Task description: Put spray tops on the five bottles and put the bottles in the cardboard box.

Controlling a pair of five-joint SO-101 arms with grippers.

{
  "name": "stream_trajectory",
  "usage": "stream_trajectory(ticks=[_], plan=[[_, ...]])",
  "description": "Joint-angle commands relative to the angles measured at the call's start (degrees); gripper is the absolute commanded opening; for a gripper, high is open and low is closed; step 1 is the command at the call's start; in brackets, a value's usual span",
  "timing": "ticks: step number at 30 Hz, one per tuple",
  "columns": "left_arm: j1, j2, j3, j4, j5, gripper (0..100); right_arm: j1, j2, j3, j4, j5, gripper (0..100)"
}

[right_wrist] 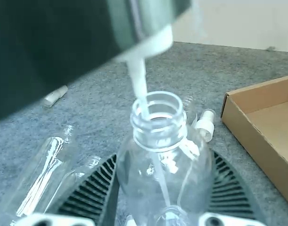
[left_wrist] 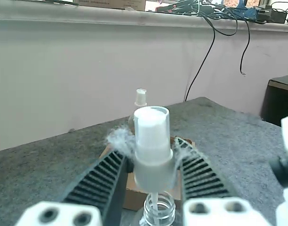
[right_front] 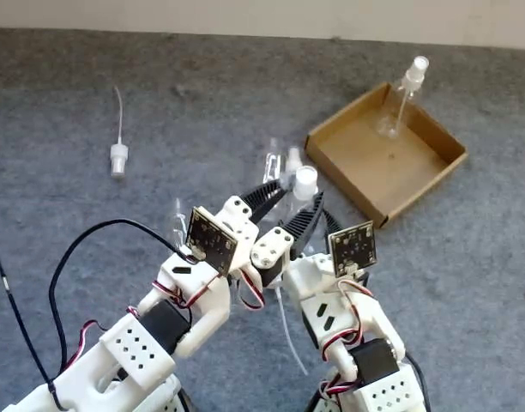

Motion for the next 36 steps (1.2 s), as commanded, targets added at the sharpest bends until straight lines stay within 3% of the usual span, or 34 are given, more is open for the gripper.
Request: stream_trajectory(ticks=[1, 8, 18, 30, 36], plan=[[0.9, 0.6, -2.9, -1.2, -0.3, 0, -0.3, -0.7, 5.9, -1.5, 0.0, 20.0], [0.5, 9.3, -6.1, -1.2, -0.3, 0, 0.0, -0.7, 6.2, -1.5, 0.0, 19.9], [0.6, 4.9, -5.8, 5.6, -0.4, 0, 0.2, -0.7, 6.2, -1.5, 0.0, 19.9], [0.5, 4.4, -5.6, 5.6, -0.4, 1, 0.2, -0.7, 6.1, -1.5, 0.0, 19.9], [0.5, 3.5, -5.6, 10.6, -0.1, 16, 0.2, -0.7, 6.1, -1.5, 0.0, 19.9]])
